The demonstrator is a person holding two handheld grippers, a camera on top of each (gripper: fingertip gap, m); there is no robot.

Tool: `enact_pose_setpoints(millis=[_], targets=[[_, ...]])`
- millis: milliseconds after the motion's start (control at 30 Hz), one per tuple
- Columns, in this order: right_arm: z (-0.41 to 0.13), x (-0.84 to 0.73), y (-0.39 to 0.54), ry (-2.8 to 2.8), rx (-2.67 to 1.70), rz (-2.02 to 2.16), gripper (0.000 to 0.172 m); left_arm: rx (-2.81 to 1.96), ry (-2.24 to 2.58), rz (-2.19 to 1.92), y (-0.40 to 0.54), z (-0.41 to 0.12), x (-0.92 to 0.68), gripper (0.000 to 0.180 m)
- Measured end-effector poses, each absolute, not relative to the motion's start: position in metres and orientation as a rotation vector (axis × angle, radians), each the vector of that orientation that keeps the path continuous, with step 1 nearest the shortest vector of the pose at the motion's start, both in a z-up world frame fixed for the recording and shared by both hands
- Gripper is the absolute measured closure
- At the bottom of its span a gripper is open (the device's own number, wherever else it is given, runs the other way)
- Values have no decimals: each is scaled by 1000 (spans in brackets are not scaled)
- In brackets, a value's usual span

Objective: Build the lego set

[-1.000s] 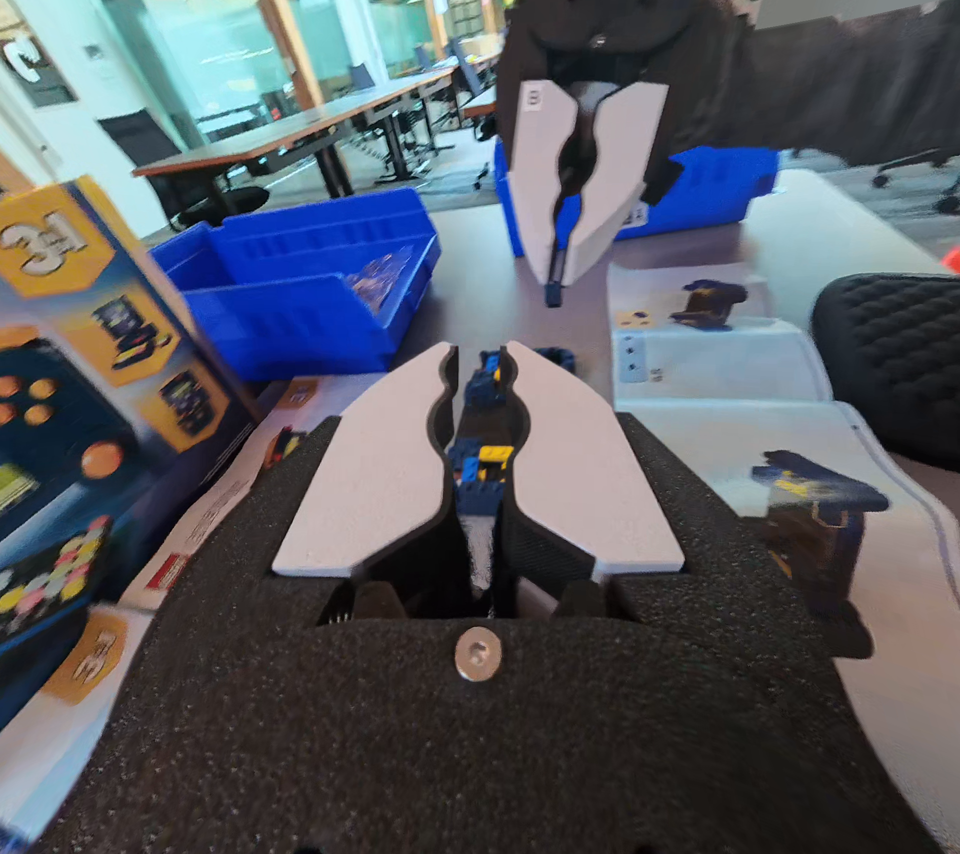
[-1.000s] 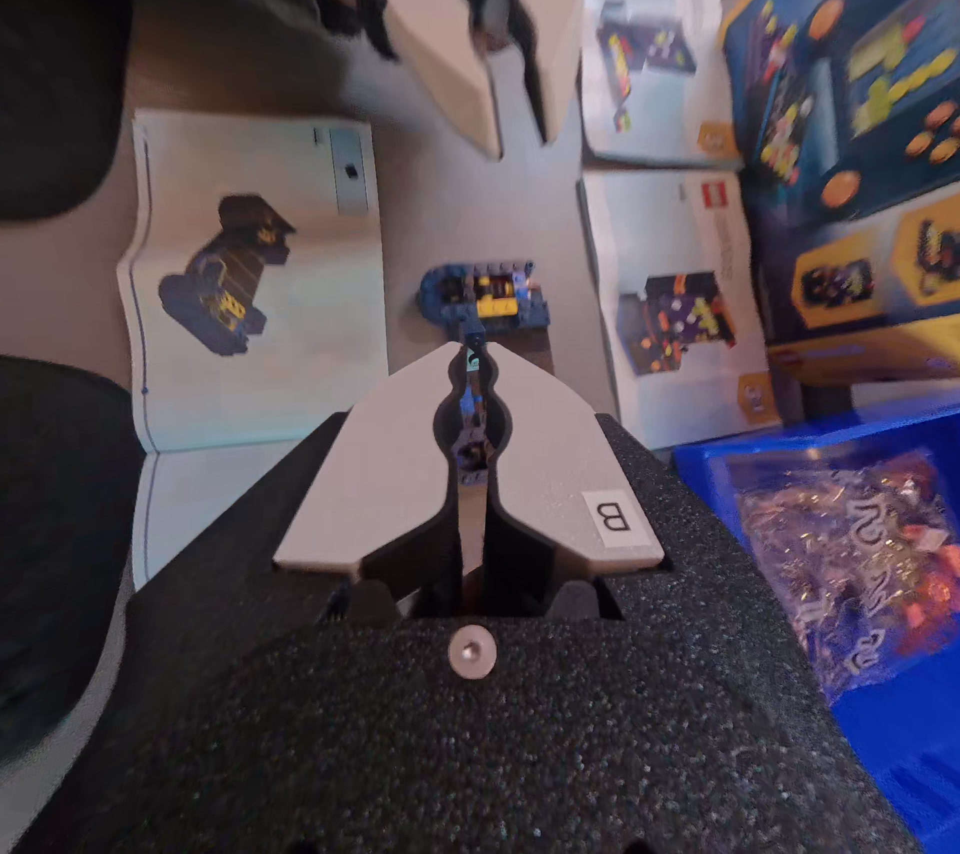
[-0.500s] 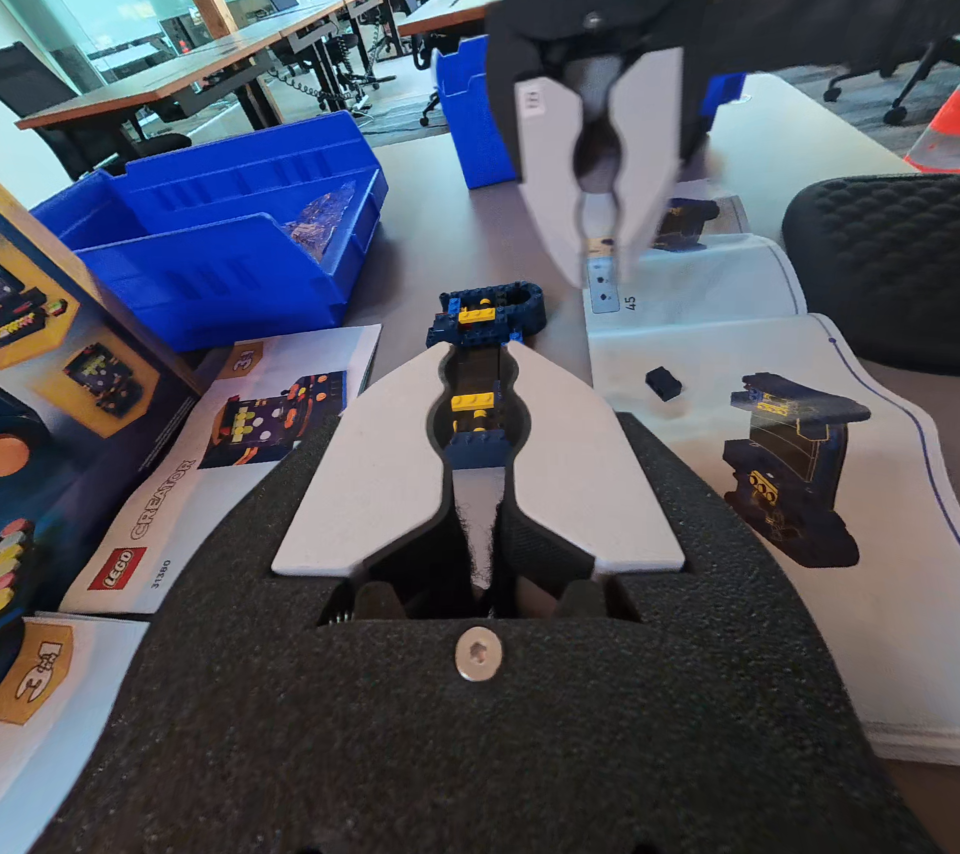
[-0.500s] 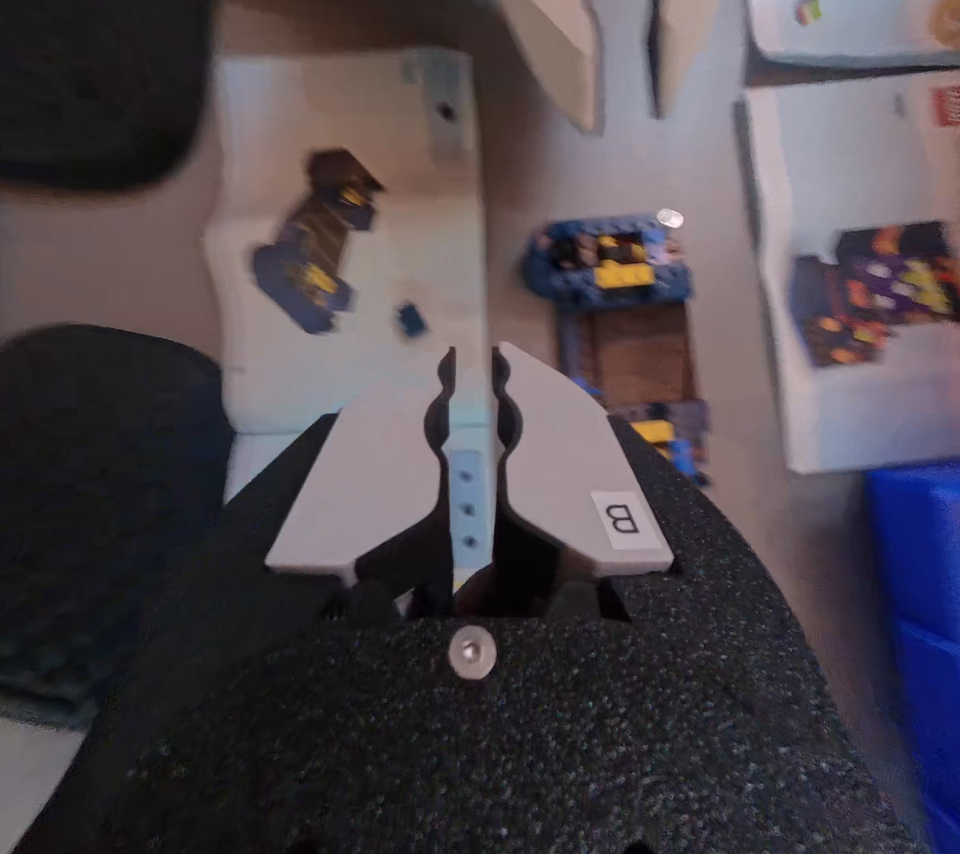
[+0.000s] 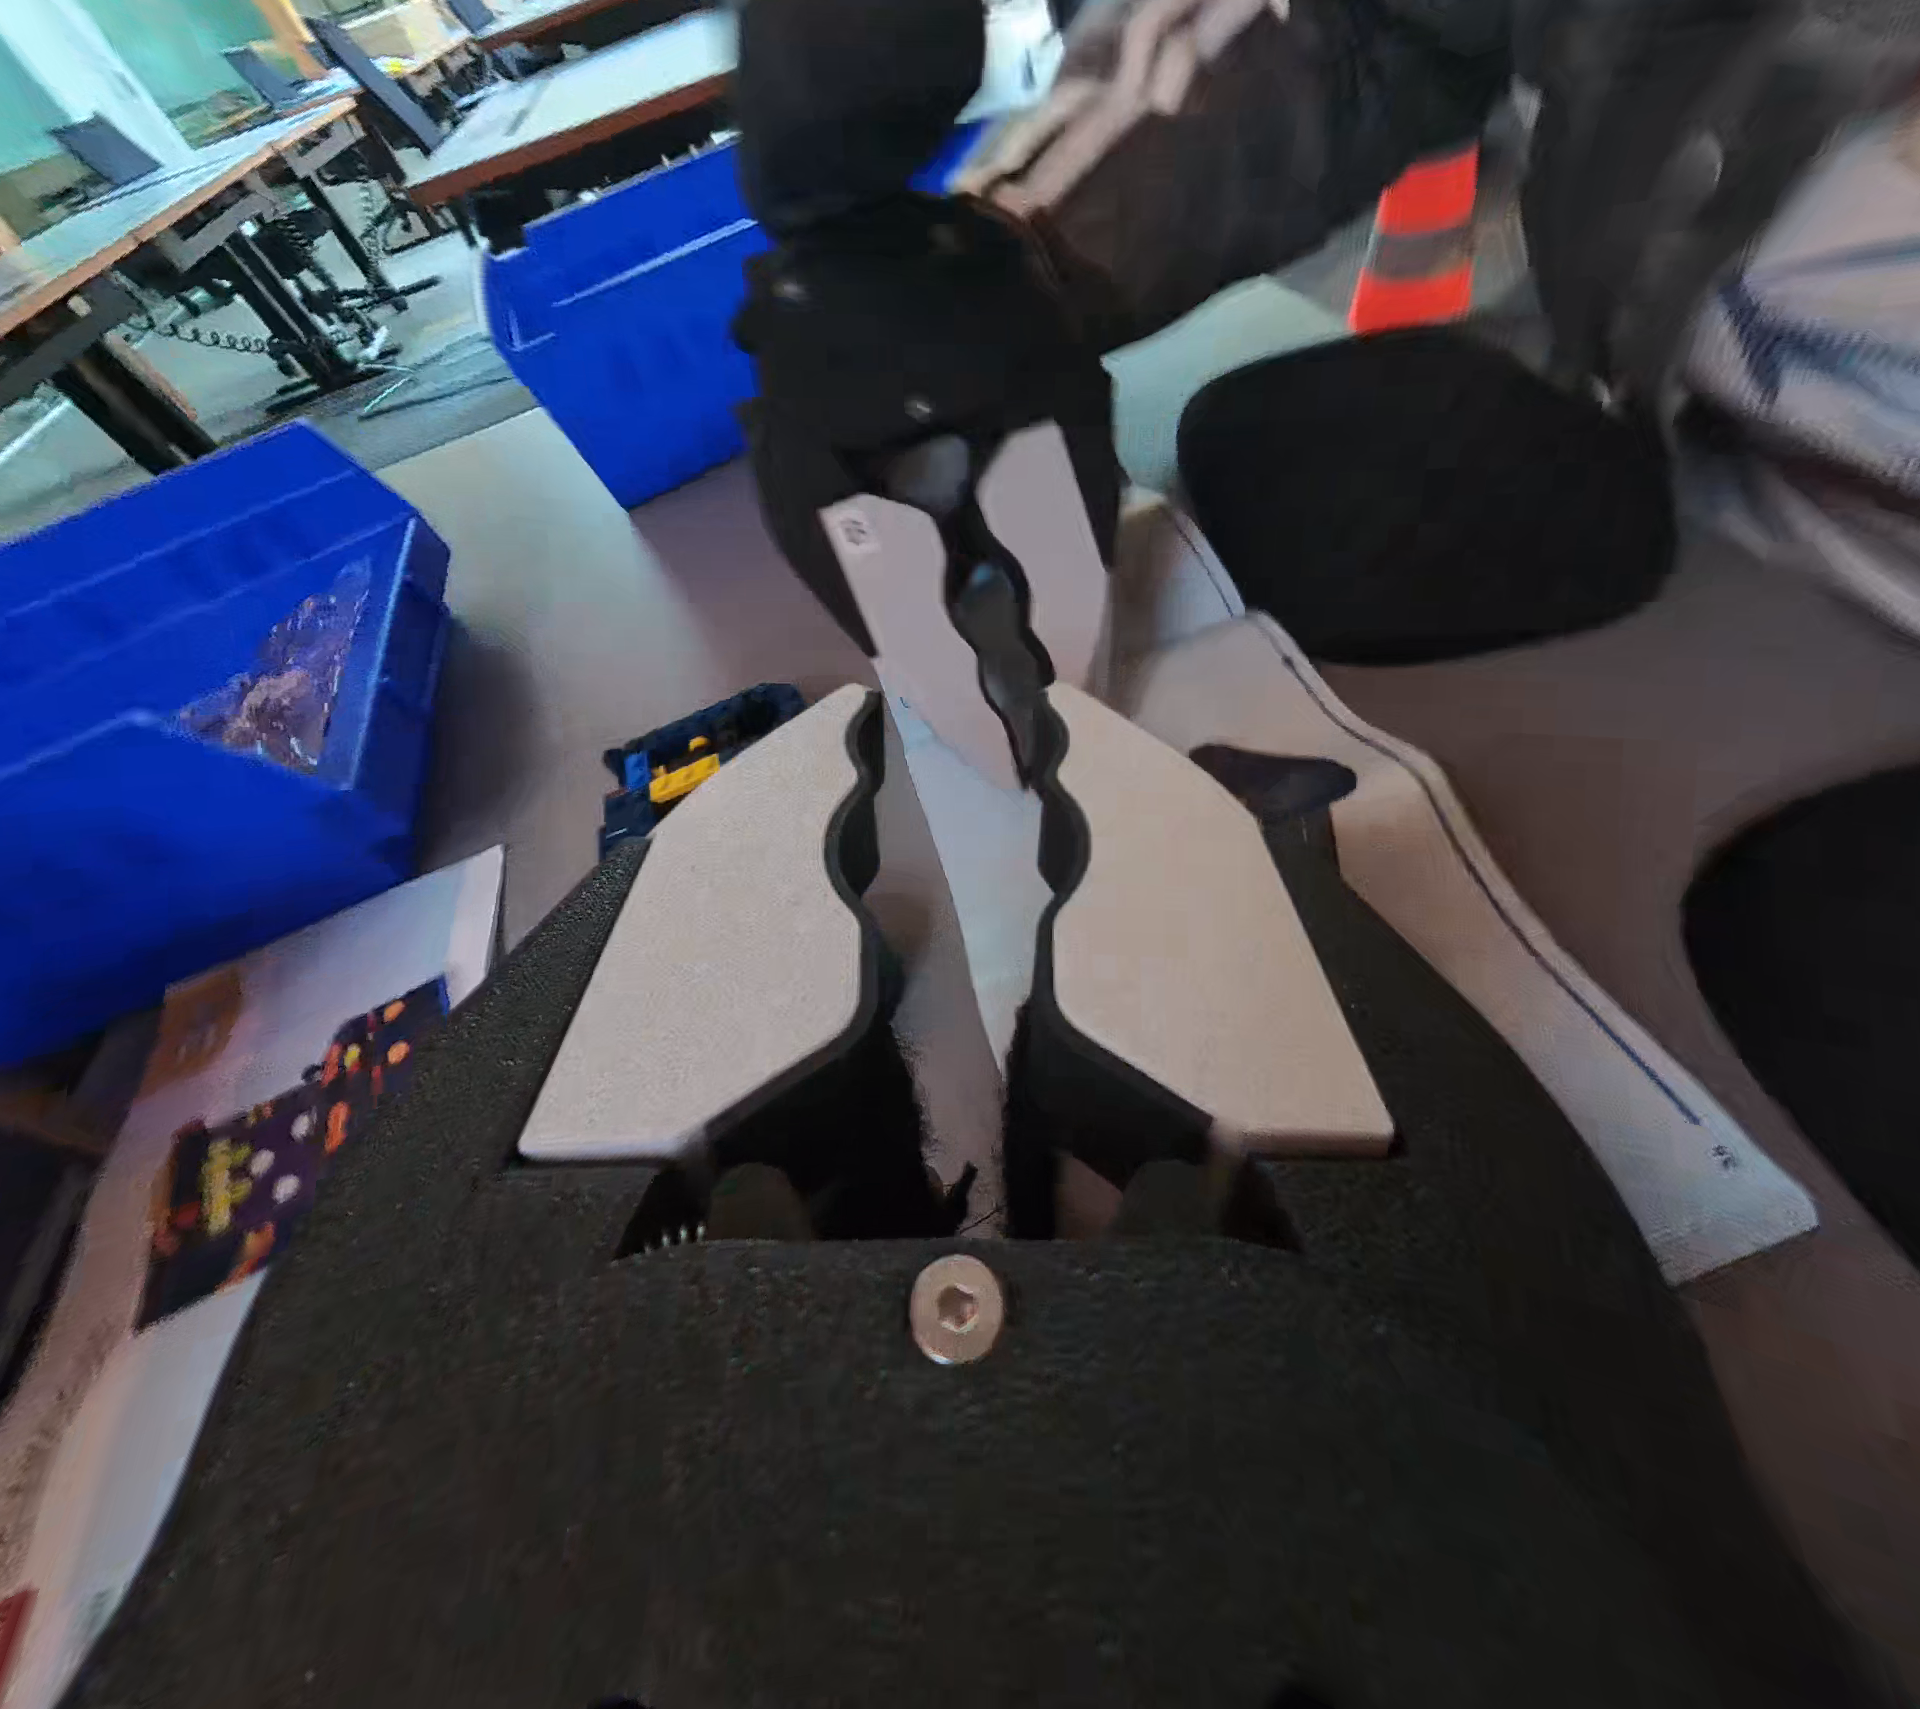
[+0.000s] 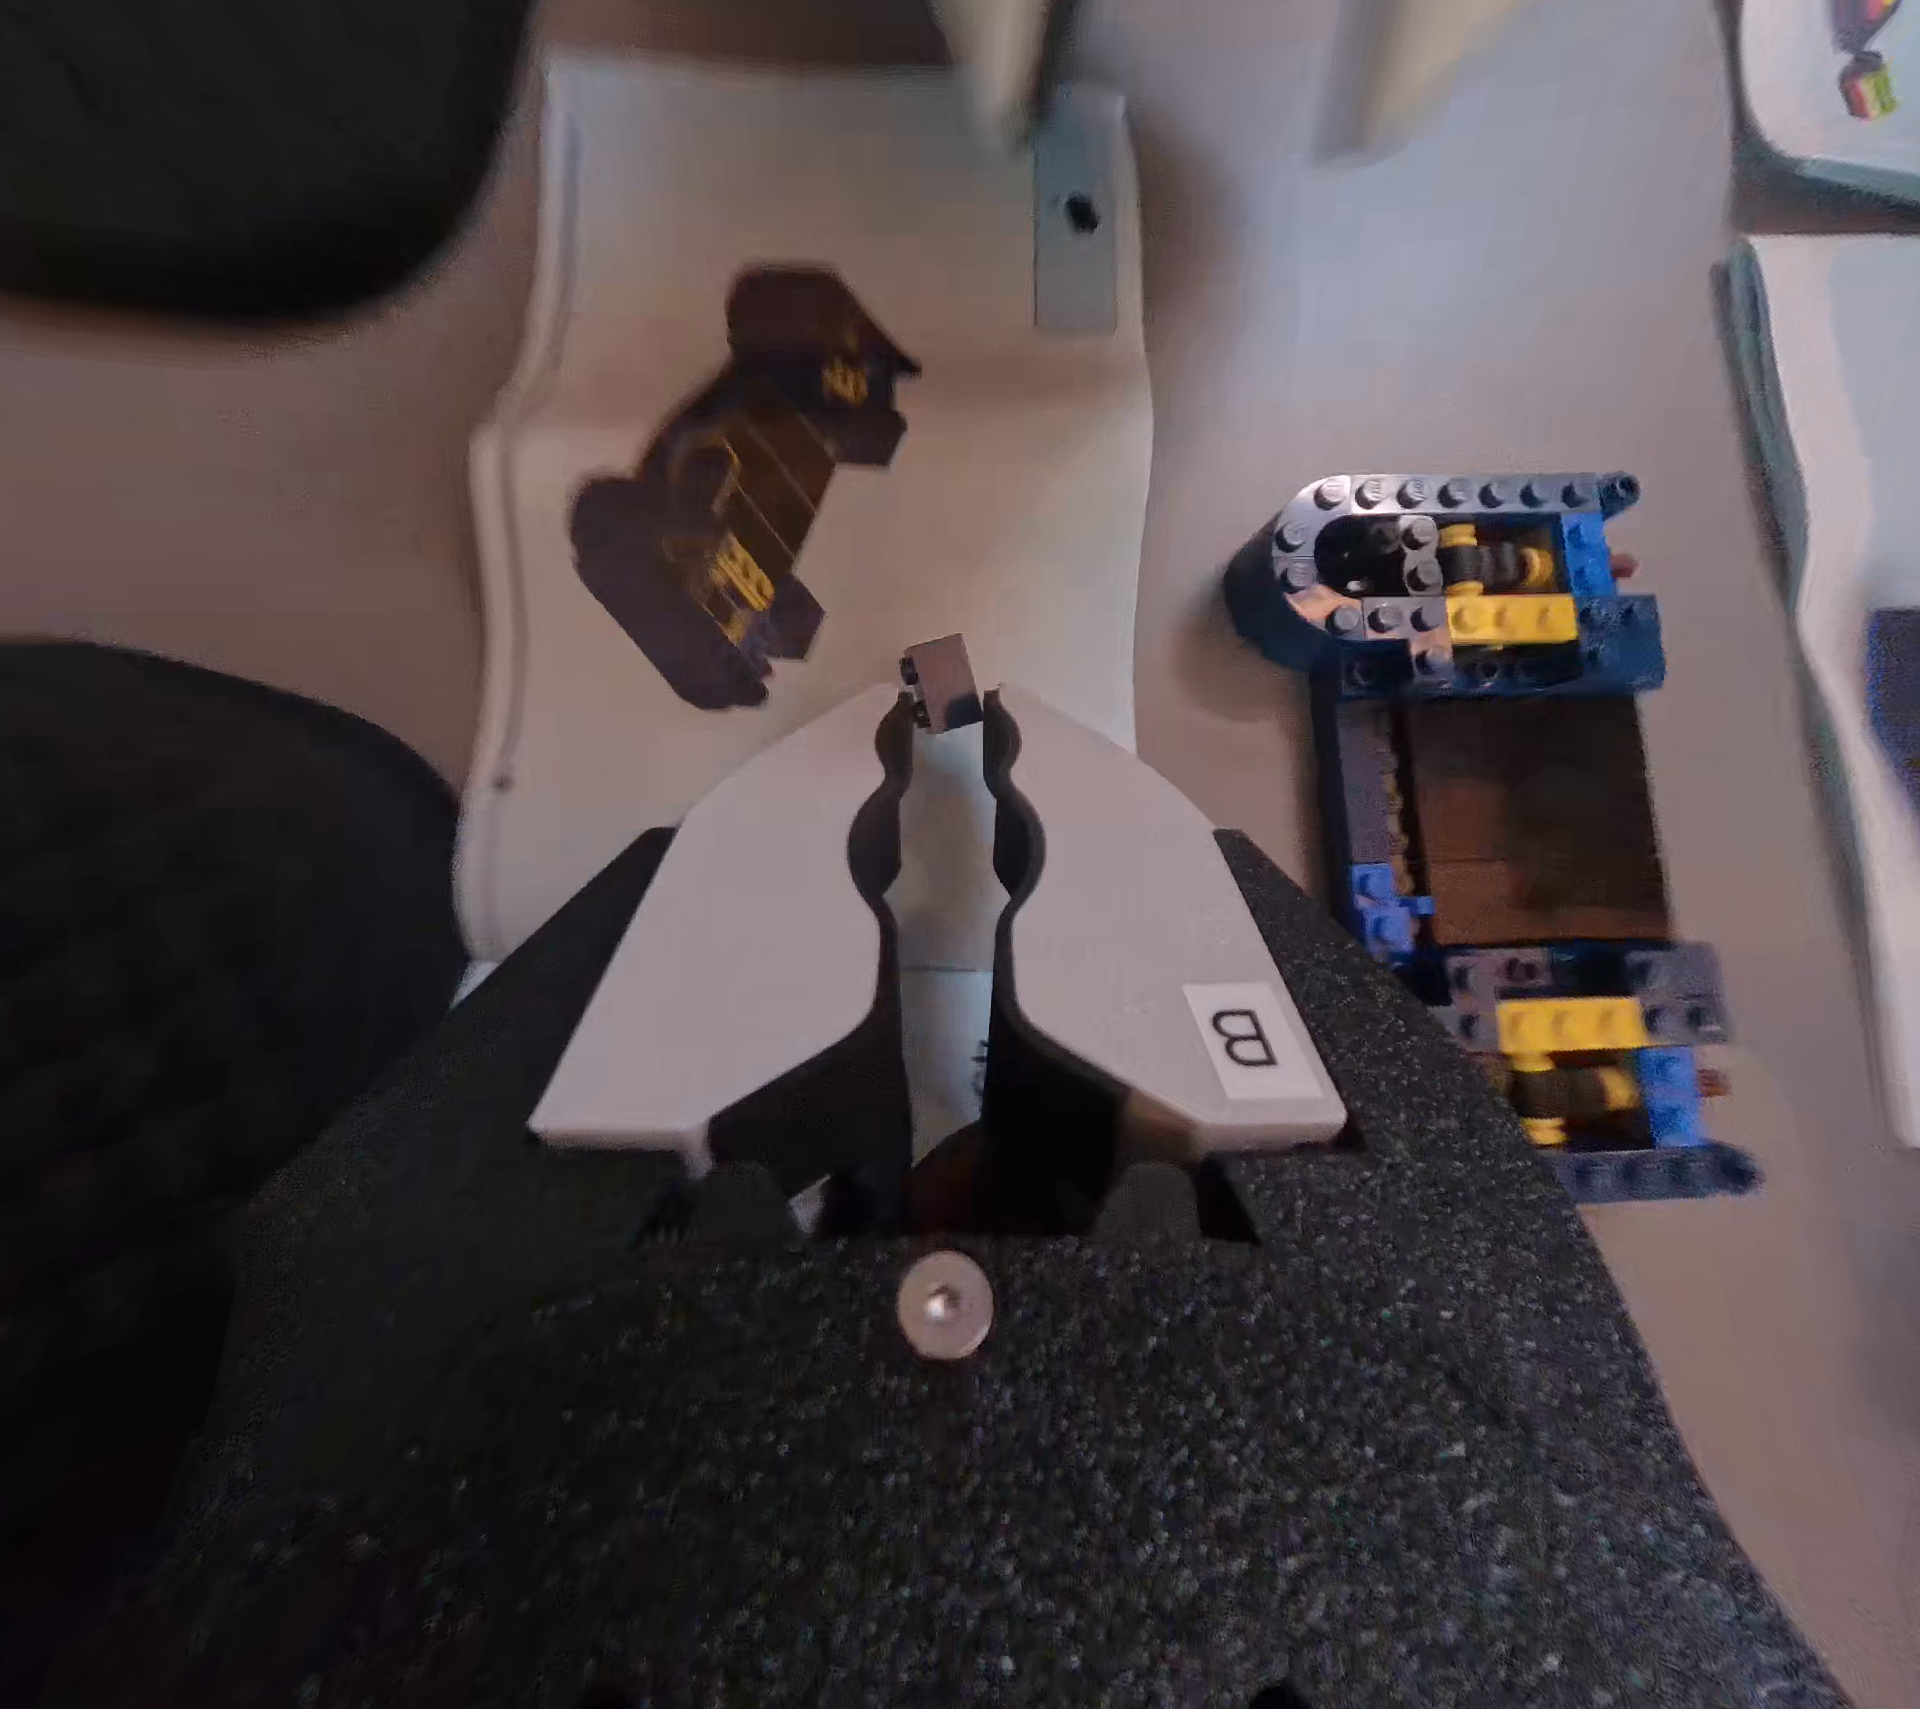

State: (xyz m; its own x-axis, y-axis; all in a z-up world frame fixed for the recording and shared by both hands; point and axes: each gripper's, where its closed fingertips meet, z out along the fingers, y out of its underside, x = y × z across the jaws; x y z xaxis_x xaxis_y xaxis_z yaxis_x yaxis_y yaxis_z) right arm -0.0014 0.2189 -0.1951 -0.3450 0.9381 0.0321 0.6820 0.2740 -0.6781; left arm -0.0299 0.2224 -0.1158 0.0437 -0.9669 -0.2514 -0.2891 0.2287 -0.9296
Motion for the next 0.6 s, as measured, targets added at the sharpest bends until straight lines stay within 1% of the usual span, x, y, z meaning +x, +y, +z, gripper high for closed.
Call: enact_pose_setpoints(millis=[133, 200, 300, 400, 500, 600], targets=[[-150, 4, 208, -1799, -1694, 1507, 160, -1185, 1701, -587, 207, -140, -4, 157], [-138, 7, 206, -1721, -1719, 1684, 160, -1150, 1731, -541, 204, -143, 7, 160], [-135, 9, 202, -1725, -1725, 1740, 160, -1131, 1683, -512, 207, -135, 12, 165], [-134, 8, 197, -1760, -1727, 1766, 160, -1120, 1633, -561, 206, -126, 11, 164], [-130, 6, 195, -1764, -1721, 1792, 160, -1104, 1646, -592, 202, -126, 12, 170], [-126, 5, 193, -1779, -1712, 1823, 160, -1106, 1645, -607, 200, -126, 14, 166]])
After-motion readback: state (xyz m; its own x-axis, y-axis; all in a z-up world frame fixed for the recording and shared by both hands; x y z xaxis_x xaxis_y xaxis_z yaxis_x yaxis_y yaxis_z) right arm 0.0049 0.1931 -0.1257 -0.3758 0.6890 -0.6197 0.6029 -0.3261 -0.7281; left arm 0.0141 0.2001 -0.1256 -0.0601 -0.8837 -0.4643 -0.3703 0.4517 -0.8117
